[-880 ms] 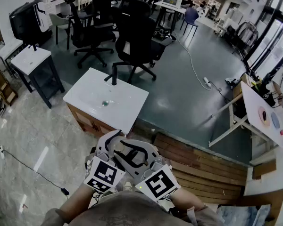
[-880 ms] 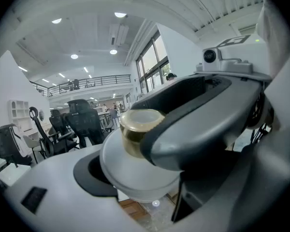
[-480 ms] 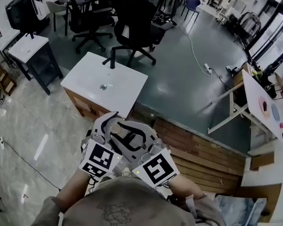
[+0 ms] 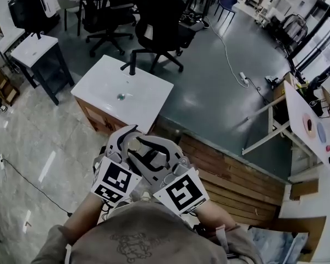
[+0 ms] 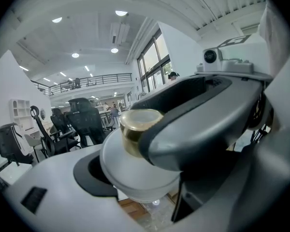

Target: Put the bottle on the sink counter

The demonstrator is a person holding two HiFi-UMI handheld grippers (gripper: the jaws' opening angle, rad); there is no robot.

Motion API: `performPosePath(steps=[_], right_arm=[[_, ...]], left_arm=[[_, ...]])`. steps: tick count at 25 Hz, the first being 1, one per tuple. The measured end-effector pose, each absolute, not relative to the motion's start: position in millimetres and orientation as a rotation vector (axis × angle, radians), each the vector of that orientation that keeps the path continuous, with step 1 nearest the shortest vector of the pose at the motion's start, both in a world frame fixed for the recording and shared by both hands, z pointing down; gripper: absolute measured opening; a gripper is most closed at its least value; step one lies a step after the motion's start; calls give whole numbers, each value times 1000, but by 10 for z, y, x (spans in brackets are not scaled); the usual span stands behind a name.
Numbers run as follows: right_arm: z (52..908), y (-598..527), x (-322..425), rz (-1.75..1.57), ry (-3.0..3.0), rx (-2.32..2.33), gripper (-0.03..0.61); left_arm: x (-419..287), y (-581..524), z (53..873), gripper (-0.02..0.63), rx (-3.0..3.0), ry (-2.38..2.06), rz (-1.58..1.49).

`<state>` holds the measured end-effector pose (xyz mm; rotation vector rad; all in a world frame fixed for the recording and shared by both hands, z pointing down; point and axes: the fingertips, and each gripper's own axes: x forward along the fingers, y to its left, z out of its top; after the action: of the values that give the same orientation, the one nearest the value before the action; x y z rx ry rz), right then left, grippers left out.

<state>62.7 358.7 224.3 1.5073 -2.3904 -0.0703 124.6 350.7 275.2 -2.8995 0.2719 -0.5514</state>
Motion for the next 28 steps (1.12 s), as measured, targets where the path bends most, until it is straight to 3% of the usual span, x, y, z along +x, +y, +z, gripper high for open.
performPosePath(steps=[28], right_arm=[[2479, 3587, 1044, -120, -2537, 1347, 132]], left_arm=[[1627, 3403, 3009, 327, -2862, 509, -618]])
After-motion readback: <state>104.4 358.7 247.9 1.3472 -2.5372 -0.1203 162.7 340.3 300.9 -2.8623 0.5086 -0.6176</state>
